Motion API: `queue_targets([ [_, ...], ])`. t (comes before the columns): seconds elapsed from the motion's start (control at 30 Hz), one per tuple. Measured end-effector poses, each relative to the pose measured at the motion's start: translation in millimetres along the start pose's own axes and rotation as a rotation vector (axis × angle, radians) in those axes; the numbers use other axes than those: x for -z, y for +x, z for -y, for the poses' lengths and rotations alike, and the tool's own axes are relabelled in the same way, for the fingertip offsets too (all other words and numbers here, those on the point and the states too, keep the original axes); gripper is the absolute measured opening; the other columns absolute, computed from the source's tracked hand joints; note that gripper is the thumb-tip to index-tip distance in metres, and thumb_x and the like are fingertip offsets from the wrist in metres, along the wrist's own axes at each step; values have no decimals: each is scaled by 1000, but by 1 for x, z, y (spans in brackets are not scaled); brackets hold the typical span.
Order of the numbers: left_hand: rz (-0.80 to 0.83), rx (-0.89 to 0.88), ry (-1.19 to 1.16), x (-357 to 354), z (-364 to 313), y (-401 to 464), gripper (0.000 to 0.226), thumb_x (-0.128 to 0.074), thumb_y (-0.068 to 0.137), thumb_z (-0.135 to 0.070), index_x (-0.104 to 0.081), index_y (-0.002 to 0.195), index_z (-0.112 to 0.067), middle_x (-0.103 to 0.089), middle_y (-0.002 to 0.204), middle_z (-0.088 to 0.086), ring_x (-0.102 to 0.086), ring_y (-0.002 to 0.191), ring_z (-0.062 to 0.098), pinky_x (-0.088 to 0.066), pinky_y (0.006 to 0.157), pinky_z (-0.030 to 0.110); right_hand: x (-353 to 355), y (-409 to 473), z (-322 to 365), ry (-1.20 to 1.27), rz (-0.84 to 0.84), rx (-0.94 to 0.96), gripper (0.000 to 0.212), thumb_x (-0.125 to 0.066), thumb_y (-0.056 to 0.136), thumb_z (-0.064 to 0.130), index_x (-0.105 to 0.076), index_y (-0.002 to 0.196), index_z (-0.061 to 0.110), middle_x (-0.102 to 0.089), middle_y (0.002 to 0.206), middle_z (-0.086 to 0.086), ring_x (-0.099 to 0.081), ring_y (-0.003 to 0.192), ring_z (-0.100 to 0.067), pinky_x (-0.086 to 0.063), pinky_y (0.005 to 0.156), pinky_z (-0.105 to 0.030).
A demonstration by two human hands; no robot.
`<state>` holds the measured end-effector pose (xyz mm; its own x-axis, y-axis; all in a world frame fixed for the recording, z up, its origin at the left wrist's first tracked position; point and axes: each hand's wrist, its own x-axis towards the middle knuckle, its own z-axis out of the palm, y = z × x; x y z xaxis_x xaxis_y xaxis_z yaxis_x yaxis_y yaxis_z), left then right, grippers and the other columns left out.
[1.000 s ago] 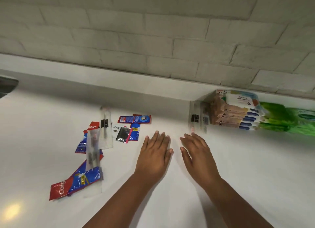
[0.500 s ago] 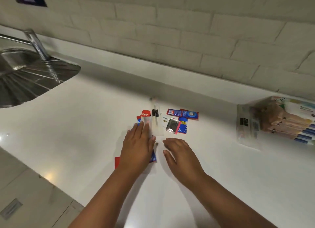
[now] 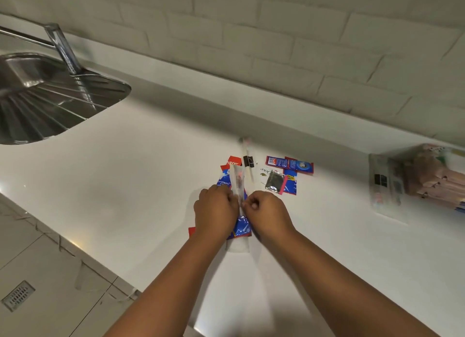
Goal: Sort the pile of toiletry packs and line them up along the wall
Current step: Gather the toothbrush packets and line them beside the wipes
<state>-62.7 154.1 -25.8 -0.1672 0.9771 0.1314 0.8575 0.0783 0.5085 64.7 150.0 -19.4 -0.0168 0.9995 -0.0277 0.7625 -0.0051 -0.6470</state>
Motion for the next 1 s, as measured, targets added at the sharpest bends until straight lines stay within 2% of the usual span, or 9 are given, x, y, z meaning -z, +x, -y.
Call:
queue_targets([
  [0.17, -16, 22, -426, 6, -1, 1, 15, -53, 92, -28, -57, 82, -17, -61, 79, -4, -58, 74, 14, -44, 63, 26, 3, -5, -2, 127, -44, 55, 17, -58, 91, 32, -69, 86, 20, -66, 82, 4, -59, 76, -10, -41, 61, -18],
  [0.3, -9, 28, -612, 17, -15, 3, 13, -55, 93, -30, -55, 86, -20, -61, 79, -9, -56, 74, 3, -40, 62, 15, 2, -11, -4, 417, -78, -7, 14, -63, 89, 35, -66, 99, 25, -68, 86, 7, -64, 80, -7, -53, 74, -27],
  [0.4, 24, 43, -715, 12, -28, 4, 10, -57, 92, -30, -55, 86, -22, -63, 80, -6, -61, 73, 13, -51, 67, 30, 6, -13, -13, 606, -99, -59, 19, -69, 84, 33, -63, 102, 33, -68, 85, 2, -67, 82, -17, -57, 79, -43],
  [0.5, 106, 32, -754, 1, -46, 1, 8, -59, 91, -27, -55, 88, -21, -65, 84, -1, -63, 76, 19, -56, 73, 42, 20, -20, -30, 653, -173, -84, 28, -72, 84, 24, -60, 100, 43, -66, 80, 0, -67, 78, -21, -57, 76, -44],
  [0.57, 157, 19, -778, -7, -57, -5, 9, -62, 89, -22, -54, 92, -22, -65, 88, 0, -64, 78, 15, -56, 74, 38, 26, -26, -42, 631, -212, -108, 31, -72, 83, 25, -57, 102, 44, -65, 77, 3, -66, 76, -18, -55, 73, -38],
  [0.67, 246, -32, -784, -23, -82, -17, 27, -66, 86, -15, -50, 106, -23, -66, 90, -2, -66, 75, 8, -55, 72, 28, 40, -40, -64, 562, -286, -157, 27, -72, 84, 27, -56, 104, 35, -62, 72, 7, -62, 69, -10, -50, 66, -28],
  [0.77, 346, -86, -716, -42, -103, -29, 33, -65, 86, -14, -51, 113, -25, -65, 89, -3, -64, 75, 6, -52, 73, 25, 53, -57, -86, 367, -350, -174, 23, -68, 86, 30, -56, 106, 30, -61, 72, 7, -60, 66, -9, -46, 62, -27],
  [0.9, 412, -171, -595, -64, -128, -43, 23, -65, 86, -16, -57, 106, -25, -64, 91, -4, -63, 80, 9, -51, 76, 24, 71, -74, -116, 109, -405, -167, 28, -63, 89, 32, -58, 115, 22, -64, 82, 6, -58, 74, -12, -38, 60, -17],
  [1.0, 411, -264, -539, -78, -145, -48, 20, -67, 85, -16, -61, 103, -22, -65, 88, -5, -62, 80, 11, -52, 78, 28, 84, -84, -135, -4, -441, -140, 28, -61, 90, 32, -61, 115, 19, -66, 93, 3, -57, 87, -15, -41, 71, -23],
])
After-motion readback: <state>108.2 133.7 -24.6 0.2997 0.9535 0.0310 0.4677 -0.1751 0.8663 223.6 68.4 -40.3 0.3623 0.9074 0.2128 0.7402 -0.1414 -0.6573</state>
